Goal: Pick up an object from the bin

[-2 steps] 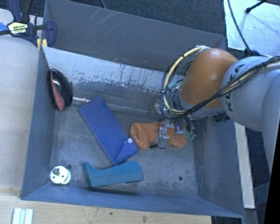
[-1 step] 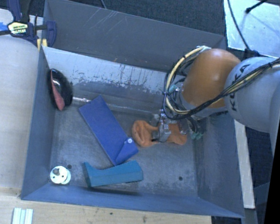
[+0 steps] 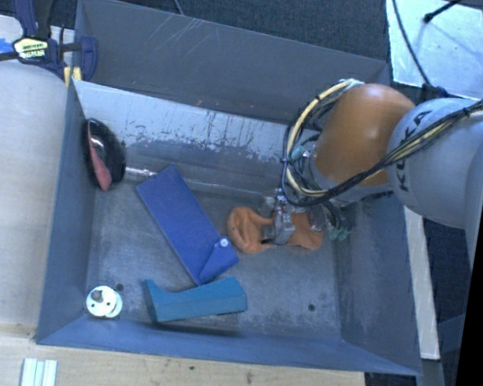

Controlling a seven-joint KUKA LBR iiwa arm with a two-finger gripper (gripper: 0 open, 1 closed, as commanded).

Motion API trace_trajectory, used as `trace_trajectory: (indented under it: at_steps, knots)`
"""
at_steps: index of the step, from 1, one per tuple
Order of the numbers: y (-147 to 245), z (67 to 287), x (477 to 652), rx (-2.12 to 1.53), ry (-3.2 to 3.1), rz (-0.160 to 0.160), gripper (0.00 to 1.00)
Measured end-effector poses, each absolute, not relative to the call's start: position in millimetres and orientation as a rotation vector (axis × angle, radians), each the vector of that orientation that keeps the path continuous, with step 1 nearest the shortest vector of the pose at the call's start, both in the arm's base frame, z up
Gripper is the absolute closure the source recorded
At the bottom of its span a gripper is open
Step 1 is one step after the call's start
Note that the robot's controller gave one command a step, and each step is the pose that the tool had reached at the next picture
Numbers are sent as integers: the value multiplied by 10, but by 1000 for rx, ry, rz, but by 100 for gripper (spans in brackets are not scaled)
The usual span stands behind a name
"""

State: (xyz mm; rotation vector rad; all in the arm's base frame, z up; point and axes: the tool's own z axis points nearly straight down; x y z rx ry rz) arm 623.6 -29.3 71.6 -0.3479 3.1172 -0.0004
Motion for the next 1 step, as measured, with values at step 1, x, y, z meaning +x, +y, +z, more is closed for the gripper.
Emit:
trace_trajectory:
  at_steps: [1]
  knots:
    - [-293, 719, 6237, -348, 3117, -1, 100]
